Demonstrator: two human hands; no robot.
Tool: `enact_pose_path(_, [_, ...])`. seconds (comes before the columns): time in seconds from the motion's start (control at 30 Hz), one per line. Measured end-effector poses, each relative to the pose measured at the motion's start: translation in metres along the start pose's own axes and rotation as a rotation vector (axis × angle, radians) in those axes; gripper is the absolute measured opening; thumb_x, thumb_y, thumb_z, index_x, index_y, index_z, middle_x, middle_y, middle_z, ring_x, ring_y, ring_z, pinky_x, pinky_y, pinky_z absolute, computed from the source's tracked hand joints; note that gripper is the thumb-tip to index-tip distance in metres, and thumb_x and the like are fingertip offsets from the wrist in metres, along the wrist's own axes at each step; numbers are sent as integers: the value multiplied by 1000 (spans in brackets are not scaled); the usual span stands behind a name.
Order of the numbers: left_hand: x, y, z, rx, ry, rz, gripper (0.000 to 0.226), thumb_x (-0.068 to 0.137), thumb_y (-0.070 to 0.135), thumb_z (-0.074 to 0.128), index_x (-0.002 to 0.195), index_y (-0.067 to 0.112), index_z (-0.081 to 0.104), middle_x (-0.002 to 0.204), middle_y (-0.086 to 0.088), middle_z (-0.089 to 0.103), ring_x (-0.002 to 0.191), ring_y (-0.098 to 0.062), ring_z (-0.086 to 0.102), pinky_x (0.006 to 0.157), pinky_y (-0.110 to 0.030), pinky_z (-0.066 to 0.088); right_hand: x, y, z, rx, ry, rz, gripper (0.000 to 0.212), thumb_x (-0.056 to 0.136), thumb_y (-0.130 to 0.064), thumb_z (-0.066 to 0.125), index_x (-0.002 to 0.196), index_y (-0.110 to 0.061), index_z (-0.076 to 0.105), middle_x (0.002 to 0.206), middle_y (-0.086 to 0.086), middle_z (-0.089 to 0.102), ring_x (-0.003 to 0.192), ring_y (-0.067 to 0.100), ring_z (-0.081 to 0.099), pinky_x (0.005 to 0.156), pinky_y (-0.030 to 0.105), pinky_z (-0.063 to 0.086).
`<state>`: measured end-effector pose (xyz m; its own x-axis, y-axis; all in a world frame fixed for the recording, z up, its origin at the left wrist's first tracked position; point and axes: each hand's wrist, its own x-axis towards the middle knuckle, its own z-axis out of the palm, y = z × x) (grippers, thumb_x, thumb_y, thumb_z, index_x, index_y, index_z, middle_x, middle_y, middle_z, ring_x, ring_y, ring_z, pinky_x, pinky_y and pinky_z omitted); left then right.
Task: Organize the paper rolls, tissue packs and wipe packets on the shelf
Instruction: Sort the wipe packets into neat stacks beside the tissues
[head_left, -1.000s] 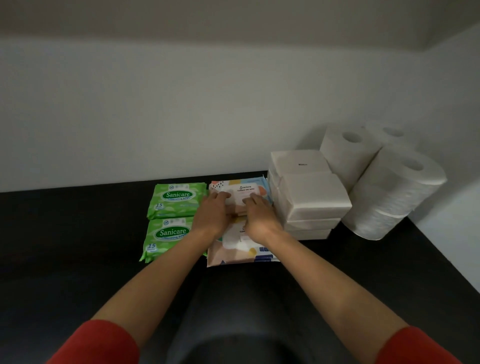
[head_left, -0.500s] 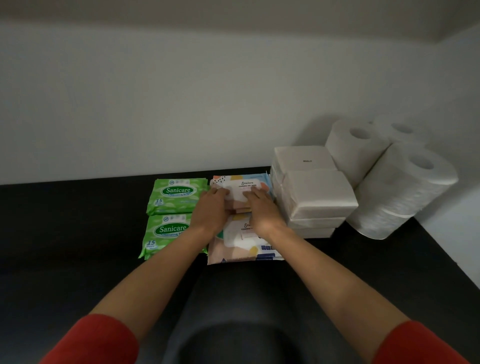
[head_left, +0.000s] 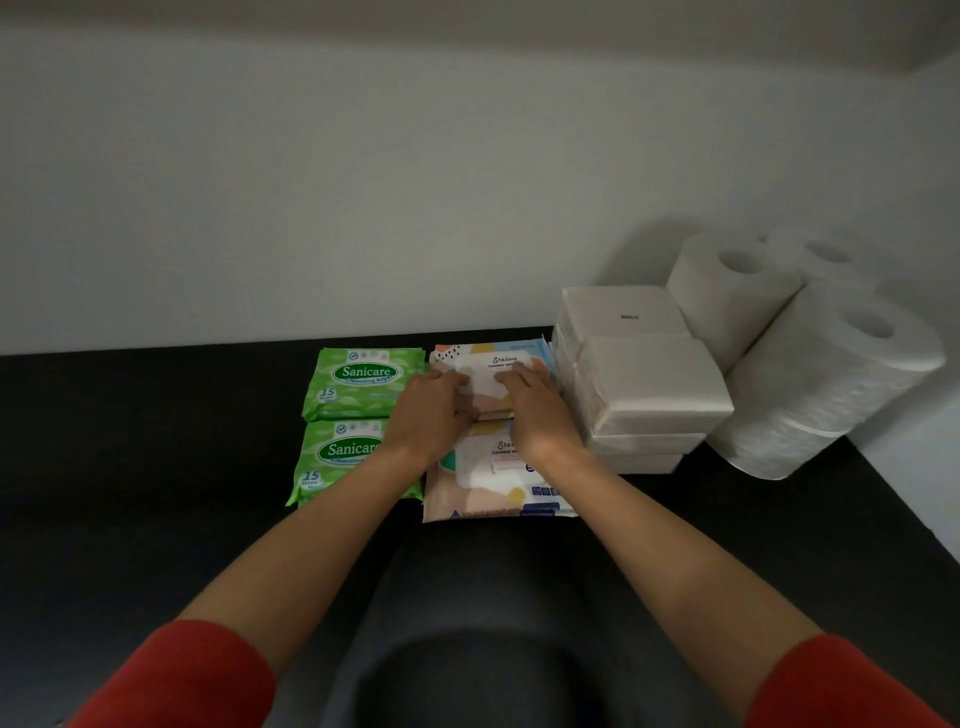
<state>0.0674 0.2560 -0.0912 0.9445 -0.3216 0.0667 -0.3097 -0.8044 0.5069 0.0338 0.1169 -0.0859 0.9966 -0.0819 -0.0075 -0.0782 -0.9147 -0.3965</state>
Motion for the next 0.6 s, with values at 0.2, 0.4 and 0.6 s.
enact_pose_path(0.2, [-2, 1, 0, -3, -22, -3, 47, 86, 29, 65, 128, 11, 56, 124, -12, 60, 117, -31, 51, 96, -35, 42, -2, 0, 1, -21, -7, 6, 68, 87, 7, 53, 145, -20, 32, 155, 0, 24, 147, 20, 3, 120, 38, 13])
enact_pose_path(0.4, [-5, 3, -1, 4, -30, -10, 46, 89, 27, 62, 131, 12, 54, 129, -12, 58, 123, -31, 46, 98, -36, 41, -4, 1, 2, -36, -13, 15, 69, 87, 7, 53, 146, -21, 30, 157, -1, 20, 148, 20, -2, 120, 40, 12])
enact_pose_path(0.6, [-8, 10, -4, 44, -21, -6, 49, 92, 26, 58, 138, 15, 47, 141, -11, 47, 134, -32, 31, 107, -37, 30, -6, -3, 2, -74, 23, 37, 66, 89, 1, 54, 146, -19, 29, 158, 3, 13, 148, 22, -1, 120, 42, 14])
